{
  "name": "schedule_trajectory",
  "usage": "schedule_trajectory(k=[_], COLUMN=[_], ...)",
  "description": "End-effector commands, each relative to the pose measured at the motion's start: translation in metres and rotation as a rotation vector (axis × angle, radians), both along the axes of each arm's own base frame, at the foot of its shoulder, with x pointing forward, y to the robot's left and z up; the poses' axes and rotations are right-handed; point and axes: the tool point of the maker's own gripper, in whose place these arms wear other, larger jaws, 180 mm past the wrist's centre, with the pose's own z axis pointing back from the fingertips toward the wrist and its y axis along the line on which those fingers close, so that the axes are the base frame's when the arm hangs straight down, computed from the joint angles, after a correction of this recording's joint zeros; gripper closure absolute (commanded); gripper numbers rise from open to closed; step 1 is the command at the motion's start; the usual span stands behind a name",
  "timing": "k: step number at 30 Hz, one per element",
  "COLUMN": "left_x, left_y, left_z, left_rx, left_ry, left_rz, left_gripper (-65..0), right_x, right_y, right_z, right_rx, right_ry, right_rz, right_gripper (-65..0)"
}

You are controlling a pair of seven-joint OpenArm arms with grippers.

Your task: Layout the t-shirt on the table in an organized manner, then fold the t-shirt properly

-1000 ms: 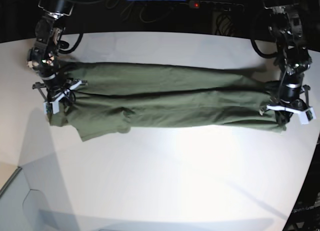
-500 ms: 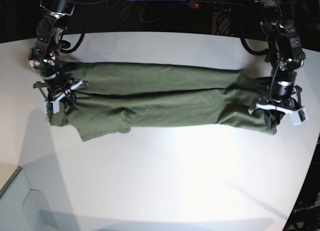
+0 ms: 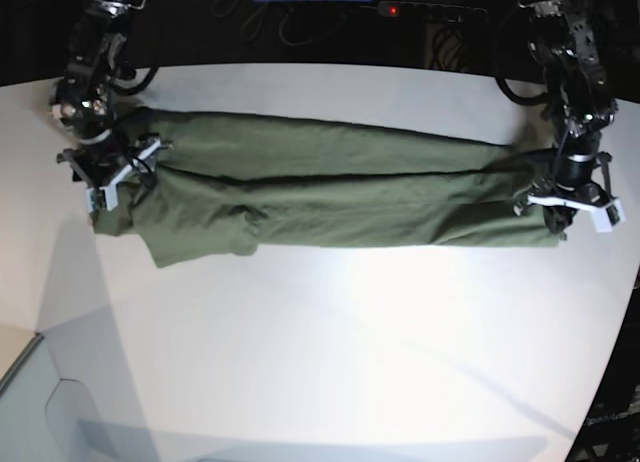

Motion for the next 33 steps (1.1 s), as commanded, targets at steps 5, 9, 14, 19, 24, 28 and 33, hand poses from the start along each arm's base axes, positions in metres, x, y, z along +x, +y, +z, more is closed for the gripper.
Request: schedule_trajectory(k=[5, 9, 14, 19, 24, 28, 33], left_x=[0.007, 0.004, -0.002, -0.005, -0.005, -0.005, -0.005], left_y=[0.005, 0.006, 0.006, 0.006, 0.006, 0.006, 0.006], left_z=[0.014, 0.007, -0.002, -0.004, -0.004, -0.004, -0.004], left_rx=[0.022, 0.015, 0.009, 0.010, 0.010, 0.010, 0.010], left_ry=[-0.055, -0.036, -0.012, -0.005, -0.005, -0.005, -0.005], left_rz=[0.008, 0.012, 0.013, 0.014, 0.014, 0.014, 0.014], left_gripper=[-0.2, -0.2, -0.2, -0.2, -0.2, -0.2, -0.2], right_x=[0.020, 0.033, 0.068, 0.104, 0.119, 0.127, 0.132], right_y=[-0.002, -0.002, 0.000, 0.019, 0.030, 0.032, 0.033], right_z=[0.046, 0.052, 0.063, 0.055, 0.038, 0.022, 0.013], right_rx=[-0.042, -0.036, -0.007, -0.002, 0.037, 0.072, 0.095], right_ry=[-0.135, -0.161, -0.206, -0.166, -0.116, -0.070, -0.053], right_rz=[0.015, 0.012, 0.011, 0.099, 0.119, 0.110, 0.105], right_gripper=[-39.8, -39.9, -40.0, -39.8, -39.6, -39.5, -39.4])
